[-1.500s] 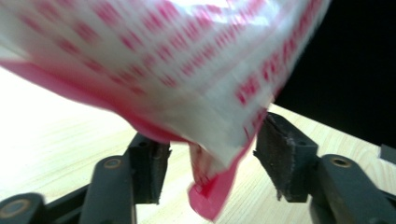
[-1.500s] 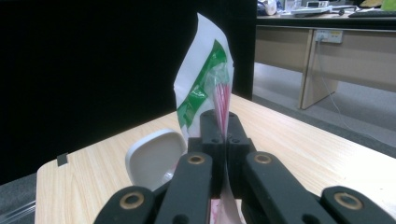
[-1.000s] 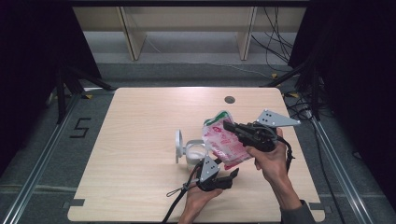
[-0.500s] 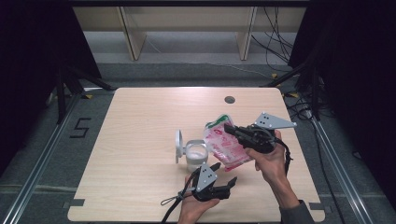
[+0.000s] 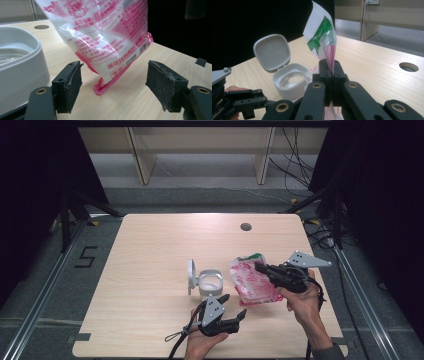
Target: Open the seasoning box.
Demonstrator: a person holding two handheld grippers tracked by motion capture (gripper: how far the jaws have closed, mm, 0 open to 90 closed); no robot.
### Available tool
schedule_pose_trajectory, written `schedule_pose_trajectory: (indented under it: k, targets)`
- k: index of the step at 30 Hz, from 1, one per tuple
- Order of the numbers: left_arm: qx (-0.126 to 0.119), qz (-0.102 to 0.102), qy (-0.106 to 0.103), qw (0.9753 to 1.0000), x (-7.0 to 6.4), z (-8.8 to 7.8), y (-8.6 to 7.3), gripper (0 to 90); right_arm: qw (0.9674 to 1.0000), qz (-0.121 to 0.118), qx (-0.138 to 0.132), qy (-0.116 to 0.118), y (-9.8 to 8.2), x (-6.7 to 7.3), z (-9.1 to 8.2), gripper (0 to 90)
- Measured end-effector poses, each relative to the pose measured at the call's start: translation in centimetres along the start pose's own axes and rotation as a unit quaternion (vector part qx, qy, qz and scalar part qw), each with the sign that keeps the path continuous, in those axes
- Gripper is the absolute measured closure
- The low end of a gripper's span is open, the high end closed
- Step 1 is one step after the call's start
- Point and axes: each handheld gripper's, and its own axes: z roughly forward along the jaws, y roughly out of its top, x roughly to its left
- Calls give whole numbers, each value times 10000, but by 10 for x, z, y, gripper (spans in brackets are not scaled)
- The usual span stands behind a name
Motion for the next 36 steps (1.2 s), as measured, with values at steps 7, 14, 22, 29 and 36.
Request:
schedule_pose_trajectory:
  k: [7, 14, 22, 29, 36]
  targets:
    - [7, -15, -21, 10000, 1, -2, 0, 273, 9990, -296, 84, -324, -3, -3, -7, 900]
    - [44, -26, 32, 10000, 3, -2, -1, 273, 9972, -360, 198, -622, -7, -9, -9, 900]
    - [91, 154, -36, 9998, 6, -2, -1, 273, 9919, -542, 462, -1050, -16, -16, -2, 900]
    - [129, 9, -17, 9999, 4, -3, -2, 272, 9900, -313, 535, -1270, -26, -26, -2, 900]
    - [141, 14, -37, 9999, 4, -4, -2, 272, 9882, -280, 590, -1383, -31, -35, -3, 899]
